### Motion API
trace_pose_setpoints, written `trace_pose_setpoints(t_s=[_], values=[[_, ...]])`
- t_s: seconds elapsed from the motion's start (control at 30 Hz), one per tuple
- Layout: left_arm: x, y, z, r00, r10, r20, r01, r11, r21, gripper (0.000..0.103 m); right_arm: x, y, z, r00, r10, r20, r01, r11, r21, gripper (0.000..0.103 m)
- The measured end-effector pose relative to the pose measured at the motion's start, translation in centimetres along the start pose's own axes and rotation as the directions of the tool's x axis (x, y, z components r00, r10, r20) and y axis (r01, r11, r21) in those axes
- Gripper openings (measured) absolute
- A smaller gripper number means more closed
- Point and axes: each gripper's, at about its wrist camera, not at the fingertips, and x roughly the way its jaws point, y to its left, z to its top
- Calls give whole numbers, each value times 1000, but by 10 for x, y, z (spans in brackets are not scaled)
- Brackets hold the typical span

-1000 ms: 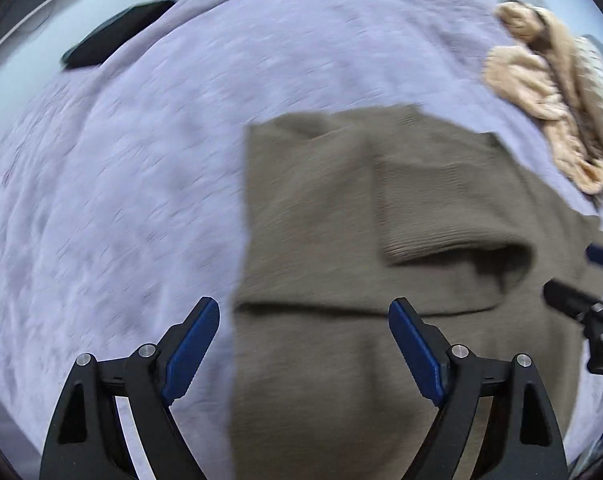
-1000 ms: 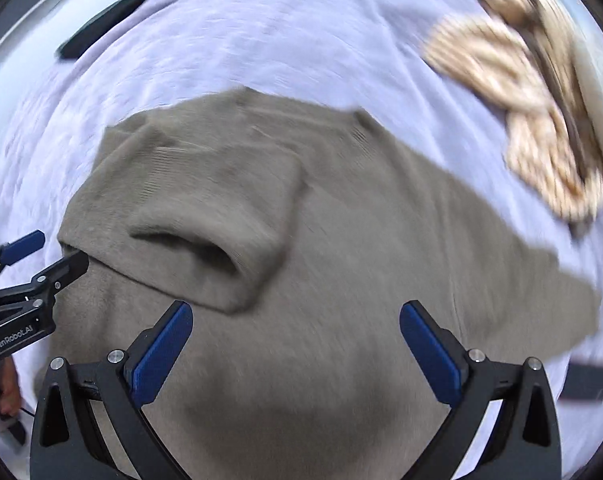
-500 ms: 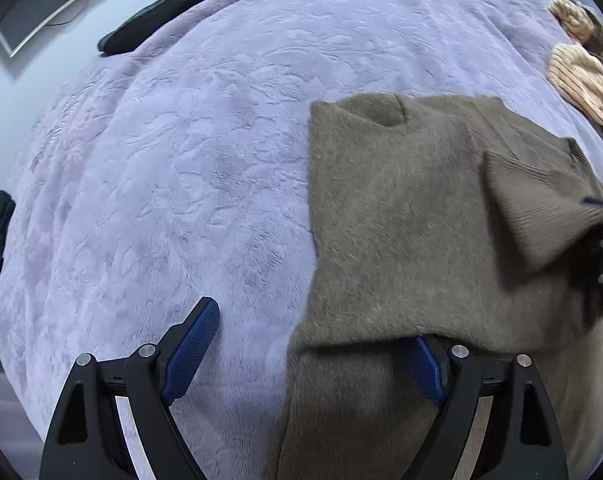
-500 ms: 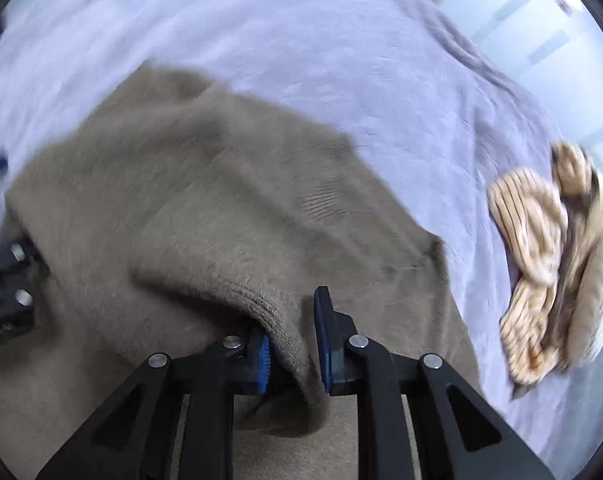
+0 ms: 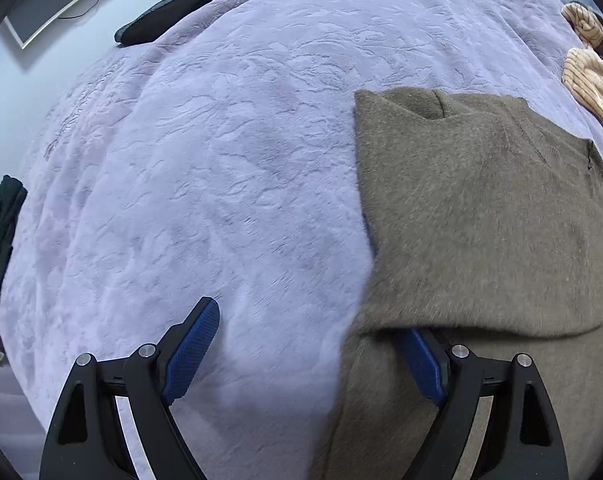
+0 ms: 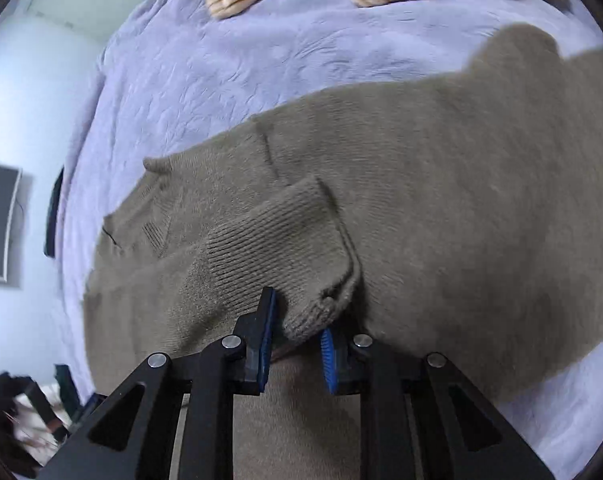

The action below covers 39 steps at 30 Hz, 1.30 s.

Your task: Fold small clothes

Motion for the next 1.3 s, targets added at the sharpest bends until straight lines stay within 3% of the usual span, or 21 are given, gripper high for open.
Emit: trace_pose_setpoints(t_s=[0.07,0.1,0.13,0.27,0.3,0.37,0.4,0.43,0.57,0.67,0.77,0.87,1.03,1.1,1.2,1.3], values=[[-7,11,-5,1000,-7,-21,7,1000,-1,88,-4,-1,-2,1000,25,-17,-25,1000,8,46],[-12,19,-8,999,-26,-31,25,1000,-15,88,-6,-1,-3,997,72,-32,-72,997,17,66],[-17,23,-10,999,-36,-35,35,999,-28,88,-7,-1,-2,995,97,-37,-96,995,23,76],[-27,43,-3,998,-53,-19,51,994,-98,88,-3,3,-2,992,114,-60,-112,993,40,76],[-27,45,0,998,-57,-16,54,992,-116,88,-1,4,-3,992,111,-62,-108,993,51,75],[-20,48,9,997,-72,-19,69,986,-149,88,2,4,-4,993,95,-65,-90,993,79,56],[-19,46,12,996,-92,-16,88,983,-159,88,3,5,-2,994,82,-69,-76,994,83,25],[-18,41,13,993,-114,-11,111,981,-157,88,5,8,0,995,66,-78,-60,995,74,11],[-10,11,14,990,-140,-17,139,989,-59,88,-15,37,10,999,43,-5,-43,993,-108,11],[-1,3,6,988,-150,-45,148,988,-37,88,-20,43,12,999,-35,25,40,974,-223,11],[-6,6,2,985,-160,-60,157,986,-60,88,-5,20,17,994,-113,4,112,976,-187,11],[-19,12,8,989,-148,-23,146,987,-65,88,-3,8,19,996,-93,-1,91,985,-146,10],[-16,16,29,991,-131,13,131,990,-59,88,-15,23,31,991,-120,54,129,969,-213,10],[-7,6,34,993,-121,13,122,992,-18,88,-19,22,41,992,-111,65,122,972,-203,10],[15,-15,30,1000,-22,-7,23,993,118,88,-20,14,45,986,-158,48,164,971,-176,11],[15,-6,28,999,-38,-13,39,996,75,88,-30,4,36,983,-184,27,186,973,-139,16]])
